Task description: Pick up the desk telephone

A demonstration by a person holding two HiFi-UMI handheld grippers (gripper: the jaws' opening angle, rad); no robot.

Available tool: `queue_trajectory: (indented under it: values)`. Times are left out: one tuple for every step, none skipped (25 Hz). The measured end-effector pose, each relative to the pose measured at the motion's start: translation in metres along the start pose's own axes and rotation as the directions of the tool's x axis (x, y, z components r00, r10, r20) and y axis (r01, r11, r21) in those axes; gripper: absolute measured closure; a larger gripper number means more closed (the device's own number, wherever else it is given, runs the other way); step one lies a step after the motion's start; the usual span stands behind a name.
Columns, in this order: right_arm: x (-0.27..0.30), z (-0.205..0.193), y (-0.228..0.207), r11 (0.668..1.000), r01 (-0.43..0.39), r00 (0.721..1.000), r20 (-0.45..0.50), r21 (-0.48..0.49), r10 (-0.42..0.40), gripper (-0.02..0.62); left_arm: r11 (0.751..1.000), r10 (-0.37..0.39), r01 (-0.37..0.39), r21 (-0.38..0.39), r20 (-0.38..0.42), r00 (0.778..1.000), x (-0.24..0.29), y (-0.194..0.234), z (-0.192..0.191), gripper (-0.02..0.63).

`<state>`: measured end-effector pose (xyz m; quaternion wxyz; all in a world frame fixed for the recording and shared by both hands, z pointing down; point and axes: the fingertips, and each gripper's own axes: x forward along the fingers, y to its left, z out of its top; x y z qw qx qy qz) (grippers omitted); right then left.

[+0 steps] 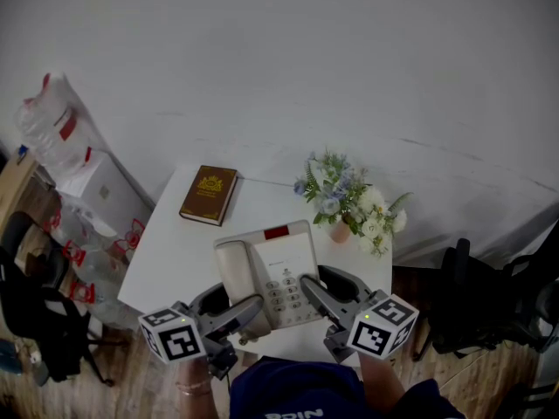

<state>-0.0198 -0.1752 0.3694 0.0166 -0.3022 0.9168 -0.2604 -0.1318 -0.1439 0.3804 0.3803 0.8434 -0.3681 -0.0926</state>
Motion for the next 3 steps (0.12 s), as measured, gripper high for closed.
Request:
queue_trajectory:
  values:
    - [0.0,-0.0004,-0.0007,1.0,0.001,1.0,-0.002,-0.001,-0.001,0.422,1.0,0.0,0.0,-0.001,-0.001,1.0,0.0005,0.0005,-0.0005,0.216]
    - [0.0,-0.0008,-0.0013,1.0,0.003,1.0,-0.003,-0.003,-0.003,0.422,1.0,0.0,0.0,-0.003,-0.002,1.0,0.001,0.0009,-0.0011,0.216]
    - [0.0001,-0.0011,-0.0019,1.0,0.005,1.0,-0.005,-0.004,-0.005,0.422,1.0,0.0,0.0,-0.004,-0.003,1.0,0.0014,0.0014,-0.0016,0.216]
